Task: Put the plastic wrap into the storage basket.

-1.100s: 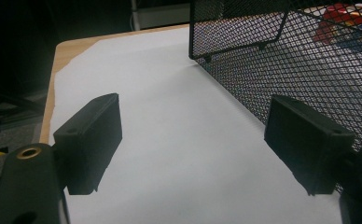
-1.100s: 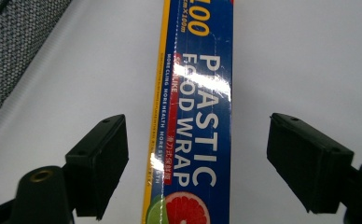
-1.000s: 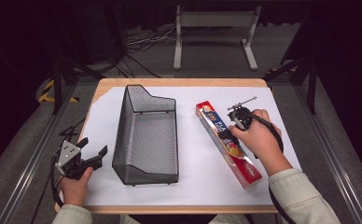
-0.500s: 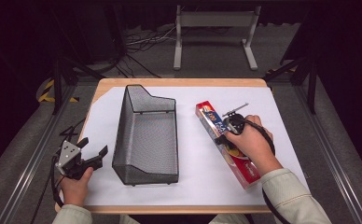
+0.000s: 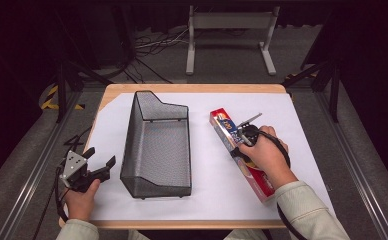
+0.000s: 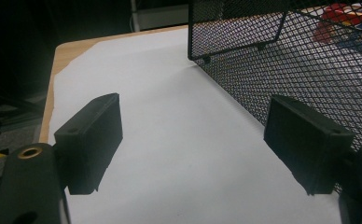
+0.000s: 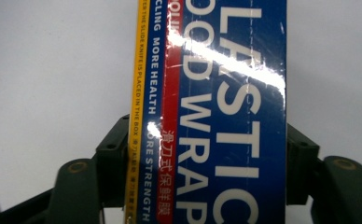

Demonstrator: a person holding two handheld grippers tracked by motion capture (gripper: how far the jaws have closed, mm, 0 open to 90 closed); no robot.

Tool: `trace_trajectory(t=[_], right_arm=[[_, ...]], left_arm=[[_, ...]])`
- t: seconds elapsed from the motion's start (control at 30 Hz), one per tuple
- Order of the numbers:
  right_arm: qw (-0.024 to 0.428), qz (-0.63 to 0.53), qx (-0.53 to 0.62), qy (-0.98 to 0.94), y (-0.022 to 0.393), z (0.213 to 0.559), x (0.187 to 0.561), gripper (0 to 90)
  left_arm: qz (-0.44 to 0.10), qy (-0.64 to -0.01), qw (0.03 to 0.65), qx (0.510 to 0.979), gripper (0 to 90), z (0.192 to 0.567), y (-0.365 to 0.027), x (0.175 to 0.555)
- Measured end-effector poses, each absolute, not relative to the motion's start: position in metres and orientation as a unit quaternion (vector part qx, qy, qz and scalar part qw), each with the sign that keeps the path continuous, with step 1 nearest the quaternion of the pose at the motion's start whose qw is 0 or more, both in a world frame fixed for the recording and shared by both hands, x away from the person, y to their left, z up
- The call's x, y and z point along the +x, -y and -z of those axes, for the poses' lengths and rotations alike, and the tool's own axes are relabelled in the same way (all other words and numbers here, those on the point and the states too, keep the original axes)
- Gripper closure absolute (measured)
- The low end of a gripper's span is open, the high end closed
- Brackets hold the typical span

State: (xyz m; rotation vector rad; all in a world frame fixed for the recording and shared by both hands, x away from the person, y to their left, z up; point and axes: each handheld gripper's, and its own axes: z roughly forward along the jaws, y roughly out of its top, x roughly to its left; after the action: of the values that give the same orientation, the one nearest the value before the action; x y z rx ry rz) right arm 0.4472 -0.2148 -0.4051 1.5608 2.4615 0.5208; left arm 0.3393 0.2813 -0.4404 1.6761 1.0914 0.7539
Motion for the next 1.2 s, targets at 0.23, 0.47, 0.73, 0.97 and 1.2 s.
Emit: trace_trajectory(t=[0.23, 0.47, 0.73, 0.97, 1.2], right_arm=[[0.103, -0.176, 0.540, -0.817, 0.214, 0.403, 0.444, 39.3], [0.119, -0.201, 0.537, -0.811, 0.214, 0.391, 0.439, 39.4], [0.125, -0.221, 0.533, -0.807, 0.212, 0.369, 0.434, 39.3], [0.135, -0.233, 0.528, -0.805, 0.210, 0.357, 0.431, 39.2], [0.136, -0.240, 0.531, -0.801, 0.207, 0.347, 0.427, 39.2]], left_arm=[[-0.309, -0.447, 0.480, 0.689, 20.3, 0.440, -0.282, 0.339], [-0.310, -0.448, 0.480, 0.687, 20.5, 0.441, -0.281, 0.340], [-0.310, -0.448, 0.482, 0.686, 20.4, 0.440, -0.281, 0.339], [-0.311, -0.448, 0.481, 0.686, 20.4, 0.440, -0.282, 0.339], [-0.311, -0.448, 0.480, 0.687, 20.4, 0.440, -0.282, 0.339]])
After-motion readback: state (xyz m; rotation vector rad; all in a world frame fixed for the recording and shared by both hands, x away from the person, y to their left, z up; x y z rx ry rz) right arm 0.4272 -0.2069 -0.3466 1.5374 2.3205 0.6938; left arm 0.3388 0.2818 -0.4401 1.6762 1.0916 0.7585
